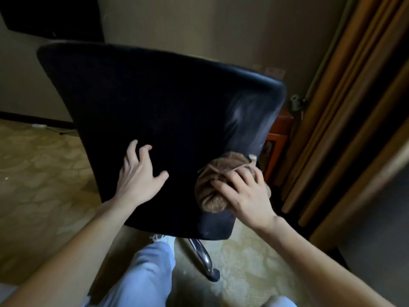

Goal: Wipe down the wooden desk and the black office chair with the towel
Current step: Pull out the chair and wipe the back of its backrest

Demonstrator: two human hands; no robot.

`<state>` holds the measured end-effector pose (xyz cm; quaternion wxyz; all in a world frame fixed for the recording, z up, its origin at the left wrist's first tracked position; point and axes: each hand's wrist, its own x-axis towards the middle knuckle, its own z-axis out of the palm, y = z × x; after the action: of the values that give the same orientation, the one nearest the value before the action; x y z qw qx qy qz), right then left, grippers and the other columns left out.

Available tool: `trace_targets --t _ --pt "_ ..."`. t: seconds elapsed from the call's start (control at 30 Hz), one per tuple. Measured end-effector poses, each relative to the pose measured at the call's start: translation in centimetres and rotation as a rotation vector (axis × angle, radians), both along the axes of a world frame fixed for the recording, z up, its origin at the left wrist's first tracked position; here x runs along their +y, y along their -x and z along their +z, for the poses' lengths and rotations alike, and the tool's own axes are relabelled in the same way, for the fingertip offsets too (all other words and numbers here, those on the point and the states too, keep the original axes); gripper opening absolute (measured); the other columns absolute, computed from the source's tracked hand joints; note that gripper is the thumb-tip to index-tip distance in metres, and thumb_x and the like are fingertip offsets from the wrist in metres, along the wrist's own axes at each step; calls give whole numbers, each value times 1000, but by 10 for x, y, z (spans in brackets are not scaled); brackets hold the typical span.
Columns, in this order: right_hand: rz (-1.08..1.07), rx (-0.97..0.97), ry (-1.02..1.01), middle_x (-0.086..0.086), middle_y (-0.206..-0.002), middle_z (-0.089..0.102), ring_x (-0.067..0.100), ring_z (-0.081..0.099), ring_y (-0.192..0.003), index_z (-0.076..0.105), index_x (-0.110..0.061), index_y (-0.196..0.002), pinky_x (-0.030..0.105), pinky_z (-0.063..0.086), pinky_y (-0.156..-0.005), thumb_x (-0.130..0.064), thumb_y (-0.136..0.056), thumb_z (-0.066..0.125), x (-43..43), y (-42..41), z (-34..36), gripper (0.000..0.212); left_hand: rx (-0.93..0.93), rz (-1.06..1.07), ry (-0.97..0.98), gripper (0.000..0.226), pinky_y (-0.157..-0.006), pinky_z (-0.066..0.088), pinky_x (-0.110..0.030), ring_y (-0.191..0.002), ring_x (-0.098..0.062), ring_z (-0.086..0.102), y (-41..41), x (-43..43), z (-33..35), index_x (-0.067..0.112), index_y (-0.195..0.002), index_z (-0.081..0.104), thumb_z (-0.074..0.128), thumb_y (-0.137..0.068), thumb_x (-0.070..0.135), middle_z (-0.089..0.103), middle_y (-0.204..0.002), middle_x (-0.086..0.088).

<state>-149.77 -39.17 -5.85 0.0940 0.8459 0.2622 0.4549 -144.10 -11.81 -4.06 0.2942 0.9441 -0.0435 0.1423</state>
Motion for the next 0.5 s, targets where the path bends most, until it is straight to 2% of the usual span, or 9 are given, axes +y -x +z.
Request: trace_targets --t 0.07,0.1,0.17,0.23,0.3,0.33,0.4,0.47,0.5 --pt "-2 -99 -13 9 -119 68 30 51 -110 74 -22 -117 49 36 -101 -23 -91 74 5 10 45 26 -18 24 52 68 -110 41 -52 -146 -37 33 12 -3 30 17 -153 34 64 -95 37 21 -163 -13" --pt "2 -153 -22 10 -120 69 31 50 -112 74 -23 -118 49 37 -102 -24 -93 72 7 13 66 25 -127 33 71 62 -106 45 -52 -140 -36 41 18 -6 47 17 -150 40 63 -96 35 33 -157 -12" --pt "10 -279 -58 10 -119 70 31 50 -112 76 -23 -116 51 39 -102 -23 -95 69 15 22 106 22 -461 3 78 51 -102 47 -49 -131 -34 49 31 -14 84 16 -143 50 63 -94 27 48 -144 -11" --pt "19 -399 -104 10 -117 71 31 49 -109 77 -24 -113 51 40 -100 -20 -93 70 23 28 142 22 -772 -67 46 48 -106 45 -45 -128 -33 50 39 -21 121 12 -138 55 61 -91 22 52 -139 -12" --pt "19 -464 -135 10 -118 71 31 49 -110 77 -25 -114 53 38 -102 -19 -90 68 33 30 171 26 -914 -111 -54 52 -111 39 -43 -135 -31 46 36 -27 151 13 -141 53 57 -91 24 50 -146 -11" --pt "0 -461 -138 10 -120 69 32 48 -112 75 -26 -116 55 36 -104 -18 -89 64 39 30 183 30 -904 -122 -118 53 -115 34 -43 -140 -31 42 31 -28 163 15 -144 51 55 -92 26 47 -151 -10" --pt "-81 -359 -113 8 -128 65 33 48 -119 70 -27 -124 59 29 -109 -21 -82 58 52 26 202 44 -763 -129 -208 48 -124 20 -45 -148 -28 34 17 -27 179 17 -147 50 50 -100 29 44 -156 -8" --pt "-169 -147 -61 5 -140 58 33 47 -131 63 -28 -133 64 22 -114 -28 -77 55 63 17 209 57 -632 -115 -212 37 -127 7 -47 -144 -27 38 3 -24 181 17 -140 56 44 -107 30 54 -146 -7" --pt "-191 -53 -53 4 -146 54 31 44 -136 59 -29 -138 65 19 -115 -31 -77 54 66 10 206 61 -618 -107 -203 35 -127 6 -47 -138 -28 43 -1 -23 179 16 -135 60 42 -109 30 59 -138 -7"
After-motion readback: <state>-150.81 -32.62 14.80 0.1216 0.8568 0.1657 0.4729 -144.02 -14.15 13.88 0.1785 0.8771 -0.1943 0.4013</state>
